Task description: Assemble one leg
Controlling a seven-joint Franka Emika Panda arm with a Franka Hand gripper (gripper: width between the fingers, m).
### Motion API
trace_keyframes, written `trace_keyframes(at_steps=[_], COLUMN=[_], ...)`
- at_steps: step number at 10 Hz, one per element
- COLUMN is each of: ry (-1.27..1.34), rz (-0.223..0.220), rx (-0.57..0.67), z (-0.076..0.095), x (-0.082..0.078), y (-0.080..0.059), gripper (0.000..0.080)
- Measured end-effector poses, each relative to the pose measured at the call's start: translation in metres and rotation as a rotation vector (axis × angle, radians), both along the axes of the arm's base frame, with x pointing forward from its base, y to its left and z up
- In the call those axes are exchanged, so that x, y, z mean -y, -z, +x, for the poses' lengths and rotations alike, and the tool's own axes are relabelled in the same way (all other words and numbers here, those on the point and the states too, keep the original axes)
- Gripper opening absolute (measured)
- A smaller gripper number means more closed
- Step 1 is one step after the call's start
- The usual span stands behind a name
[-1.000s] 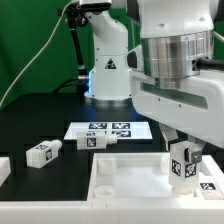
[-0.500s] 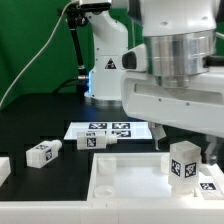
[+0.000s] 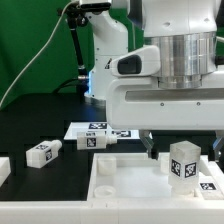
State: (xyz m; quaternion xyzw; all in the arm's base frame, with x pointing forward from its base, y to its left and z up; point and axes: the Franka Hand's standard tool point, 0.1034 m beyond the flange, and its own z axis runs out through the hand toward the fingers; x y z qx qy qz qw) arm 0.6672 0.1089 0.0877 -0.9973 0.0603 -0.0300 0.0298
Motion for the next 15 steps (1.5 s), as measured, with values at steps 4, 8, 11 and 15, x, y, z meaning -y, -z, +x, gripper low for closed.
trace_keyframes(at_steps=[4,8,11,15], ry=[-0.343,-0.436,-0.414,-0.18], rz=[-0.026,-0.033,-0.031,-0.008], rx=[0.042,0.041,0.038,0.021], z=[0.0005,-0.001,-0.0015,0.0], x=[0.0041,0.0067,0.0067,0.0051], y=[0.0026,0.0056,0.0068,0.0081], gripper=[0.0649,0.0462,0.0284,0.0284])
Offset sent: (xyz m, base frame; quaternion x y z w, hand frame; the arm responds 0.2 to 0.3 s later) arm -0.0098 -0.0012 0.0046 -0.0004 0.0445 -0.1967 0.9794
